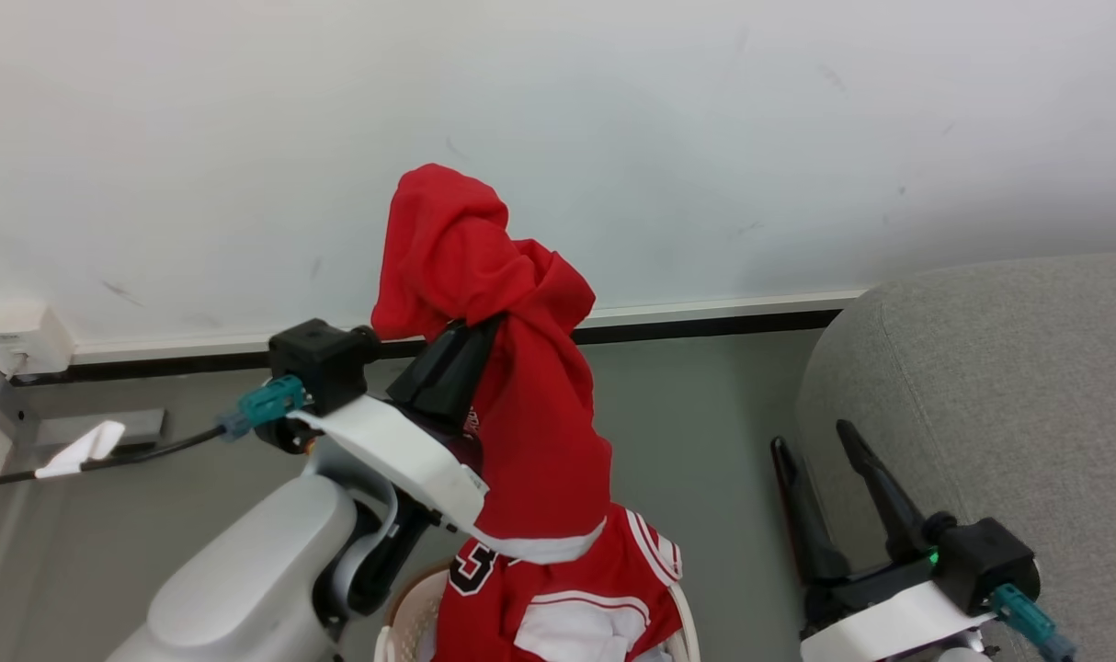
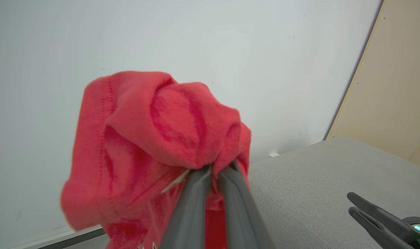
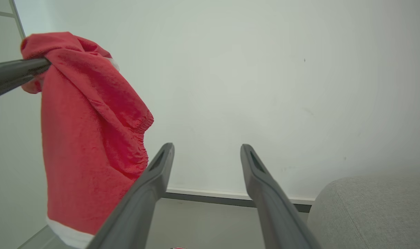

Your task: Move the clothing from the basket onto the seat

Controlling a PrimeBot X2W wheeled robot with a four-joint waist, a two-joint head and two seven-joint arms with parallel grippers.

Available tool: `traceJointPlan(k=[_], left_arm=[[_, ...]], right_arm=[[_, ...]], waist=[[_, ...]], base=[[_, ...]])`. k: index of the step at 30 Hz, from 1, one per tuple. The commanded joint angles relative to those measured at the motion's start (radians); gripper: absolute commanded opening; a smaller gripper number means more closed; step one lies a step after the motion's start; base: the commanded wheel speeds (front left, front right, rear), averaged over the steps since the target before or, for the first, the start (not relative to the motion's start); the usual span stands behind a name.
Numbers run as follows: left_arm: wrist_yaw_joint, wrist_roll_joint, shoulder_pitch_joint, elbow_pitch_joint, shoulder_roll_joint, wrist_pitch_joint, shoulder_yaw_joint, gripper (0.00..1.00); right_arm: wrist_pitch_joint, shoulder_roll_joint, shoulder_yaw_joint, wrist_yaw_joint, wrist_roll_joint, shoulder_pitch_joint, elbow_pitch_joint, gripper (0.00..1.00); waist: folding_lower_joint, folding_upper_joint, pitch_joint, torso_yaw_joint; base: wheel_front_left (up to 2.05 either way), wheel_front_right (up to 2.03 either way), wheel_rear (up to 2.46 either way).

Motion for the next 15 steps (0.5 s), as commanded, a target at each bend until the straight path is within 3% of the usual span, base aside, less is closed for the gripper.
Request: traceJointPlan(k=[1,8,15], left_arm=[[0.007,-0.013,0.015,-0.006,0.006,0.0,0.004,0.0],[0.008,-0.014,0.019,-0.011,-0.012,0.002,-0.009,0.0],[0.001,-0.01,0.031,-0.024,-0.044,0.006,-0.039,0.0]], right_arm=[[0.0,-0.003,0.02,-0.002,0.01,0.0,-0.003,1.0],[0.0,-0.003,0.199,-0.002,0.053,-0.024,-0.005,1.0],[0.0,-0.003,0.303,-0.002,0.074,-0.074,0.04,1.0]], waist=[[0.0001,-0.0001,-0.001,0.001],[0.0001,-0.0001,-0.001,0.022],[0.0001,-0.0001,-0.004,0.048]], base=[[0.0,0.0,0.0],[0.0,0.0,0.0],[0.0,0.0,0.0]])
